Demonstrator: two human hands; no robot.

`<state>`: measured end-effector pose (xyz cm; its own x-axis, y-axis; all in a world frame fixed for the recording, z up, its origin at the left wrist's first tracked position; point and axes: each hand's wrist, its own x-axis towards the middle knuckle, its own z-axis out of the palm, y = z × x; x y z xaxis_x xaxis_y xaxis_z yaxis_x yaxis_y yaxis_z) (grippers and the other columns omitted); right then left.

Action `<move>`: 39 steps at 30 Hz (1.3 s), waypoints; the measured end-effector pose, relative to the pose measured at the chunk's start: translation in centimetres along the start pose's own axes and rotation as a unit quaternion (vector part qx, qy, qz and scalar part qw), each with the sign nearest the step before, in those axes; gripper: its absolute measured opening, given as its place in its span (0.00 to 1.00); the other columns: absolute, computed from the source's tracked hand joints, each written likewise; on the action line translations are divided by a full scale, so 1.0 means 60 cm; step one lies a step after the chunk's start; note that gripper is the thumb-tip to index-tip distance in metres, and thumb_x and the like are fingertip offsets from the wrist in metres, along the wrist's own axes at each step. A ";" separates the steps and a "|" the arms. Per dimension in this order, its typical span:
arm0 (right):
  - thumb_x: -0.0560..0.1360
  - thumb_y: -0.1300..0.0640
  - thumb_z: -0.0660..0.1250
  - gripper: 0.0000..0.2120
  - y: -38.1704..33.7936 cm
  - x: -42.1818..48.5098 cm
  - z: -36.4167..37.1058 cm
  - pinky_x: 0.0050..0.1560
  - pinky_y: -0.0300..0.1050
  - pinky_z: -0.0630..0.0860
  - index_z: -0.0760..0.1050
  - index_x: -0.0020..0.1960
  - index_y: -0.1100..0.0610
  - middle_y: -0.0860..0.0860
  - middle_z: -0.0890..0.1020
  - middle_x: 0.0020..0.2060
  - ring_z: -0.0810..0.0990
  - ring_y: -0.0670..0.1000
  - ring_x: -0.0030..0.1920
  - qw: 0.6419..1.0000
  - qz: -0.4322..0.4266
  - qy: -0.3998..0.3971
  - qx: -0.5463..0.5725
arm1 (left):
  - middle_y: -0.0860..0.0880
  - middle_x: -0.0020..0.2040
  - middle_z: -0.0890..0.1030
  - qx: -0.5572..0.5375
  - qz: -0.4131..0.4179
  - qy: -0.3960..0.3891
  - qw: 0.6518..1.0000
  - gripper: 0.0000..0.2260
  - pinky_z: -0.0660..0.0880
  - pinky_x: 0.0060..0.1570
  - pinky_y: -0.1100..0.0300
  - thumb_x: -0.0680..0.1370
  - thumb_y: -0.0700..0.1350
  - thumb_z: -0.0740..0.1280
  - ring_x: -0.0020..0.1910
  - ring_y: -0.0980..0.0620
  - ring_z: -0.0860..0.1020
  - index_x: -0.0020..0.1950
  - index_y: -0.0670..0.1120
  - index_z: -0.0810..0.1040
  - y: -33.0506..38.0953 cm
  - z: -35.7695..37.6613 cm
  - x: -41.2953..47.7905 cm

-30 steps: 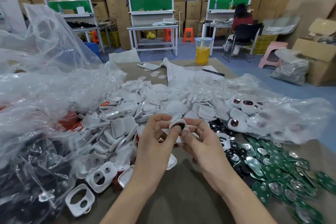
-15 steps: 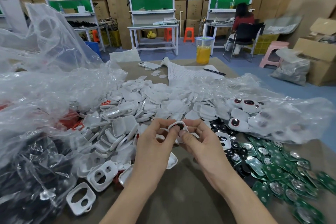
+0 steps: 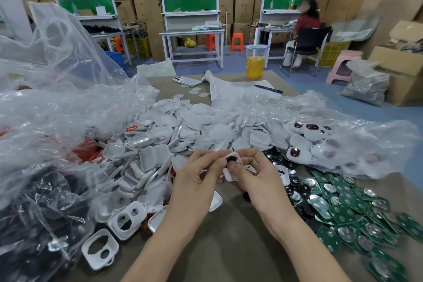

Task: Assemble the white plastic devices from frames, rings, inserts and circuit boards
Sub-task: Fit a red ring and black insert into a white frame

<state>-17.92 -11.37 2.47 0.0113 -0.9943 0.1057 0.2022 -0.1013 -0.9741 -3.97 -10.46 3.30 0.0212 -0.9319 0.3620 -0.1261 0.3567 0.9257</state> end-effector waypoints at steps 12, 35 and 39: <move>0.82 0.65 0.61 0.05 -0.009 0.018 -0.025 0.40 0.38 0.81 0.68 0.54 0.56 0.56 0.87 0.40 0.87 0.53 0.45 0.971 -0.031 0.167 0.168 | 0.63 0.55 0.80 0.288 0.048 -0.017 0.956 0.11 0.70 0.55 0.69 0.84 0.50 0.61 0.55 0.64 0.76 0.63 0.56 0.78 -0.019 -0.011 -0.005; 0.84 0.60 0.59 0.14 -0.001 0.008 -0.006 0.38 0.39 0.77 0.73 0.50 0.41 0.54 0.86 0.43 0.84 0.50 0.43 0.984 -0.103 0.145 -0.017 | 0.55 0.55 0.77 0.465 0.136 -0.154 0.861 0.15 0.68 0.59 0.57 0.82 0.53 0.57 0.55 0.53 0.74 0.64 0.52 0.78 -0.018 0.005 -0.022; 0.83 0.58 0.60 0.14 -0.003 0.008 -0.008 0.43 0.46 0.78 0.71 0.49 0.38 0.49 0.86 0.43 0.86 0.51 0.45 0.969 -0.143 0.195 -0.051 | 0.56 0.66 0.75 0.476 0.157 -0.218 0.837 0.21 0.65 0.67 0.59 0.82 0.57 0.52 0.65 0.54 0.72 0.69 0.52 0.76 -0.018 0.020 -0.029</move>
<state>-18.44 -11.83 2.59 -0.4054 -0.8598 0.3104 0.0453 -0.3580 -0.9326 -5.06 -9.31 1.53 -0.4997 -0.8110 0.3044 -0.7951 0.5688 0.2103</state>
